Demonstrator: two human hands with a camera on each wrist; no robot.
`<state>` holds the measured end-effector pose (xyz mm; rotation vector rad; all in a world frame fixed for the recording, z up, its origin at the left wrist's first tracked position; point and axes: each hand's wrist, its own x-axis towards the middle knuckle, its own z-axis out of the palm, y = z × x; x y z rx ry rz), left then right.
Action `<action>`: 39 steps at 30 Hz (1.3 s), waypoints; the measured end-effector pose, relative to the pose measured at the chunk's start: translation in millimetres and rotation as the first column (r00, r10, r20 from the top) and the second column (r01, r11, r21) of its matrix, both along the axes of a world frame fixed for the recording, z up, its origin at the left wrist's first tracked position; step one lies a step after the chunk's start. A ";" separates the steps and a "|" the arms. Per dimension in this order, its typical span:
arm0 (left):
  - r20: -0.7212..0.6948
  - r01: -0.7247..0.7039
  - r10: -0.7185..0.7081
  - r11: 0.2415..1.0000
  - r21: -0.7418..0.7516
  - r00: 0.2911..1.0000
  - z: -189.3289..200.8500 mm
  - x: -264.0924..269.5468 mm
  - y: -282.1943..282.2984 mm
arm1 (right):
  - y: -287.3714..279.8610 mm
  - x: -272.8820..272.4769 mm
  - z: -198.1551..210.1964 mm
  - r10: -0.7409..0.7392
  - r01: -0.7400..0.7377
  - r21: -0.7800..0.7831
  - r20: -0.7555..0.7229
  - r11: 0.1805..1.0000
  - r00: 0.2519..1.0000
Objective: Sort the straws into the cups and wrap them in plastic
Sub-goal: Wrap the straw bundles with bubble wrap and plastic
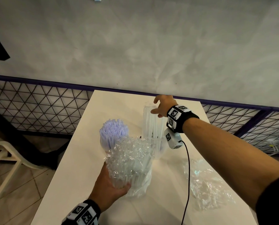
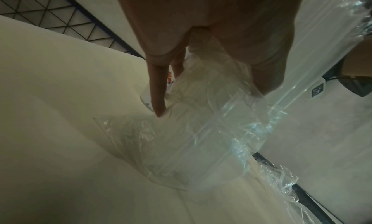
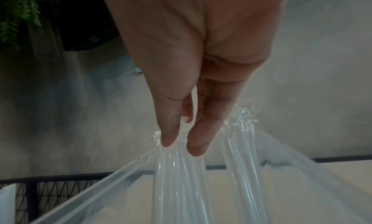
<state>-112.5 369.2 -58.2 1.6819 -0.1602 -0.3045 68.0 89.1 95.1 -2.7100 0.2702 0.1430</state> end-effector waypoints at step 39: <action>0.121 0.009 -0.034 0.980 0.201 0.992 -4.3 5.1 3.0 | 52.9 -174.6 -44.8 0.119 -0.253 0.469 0.298 0.846 0.947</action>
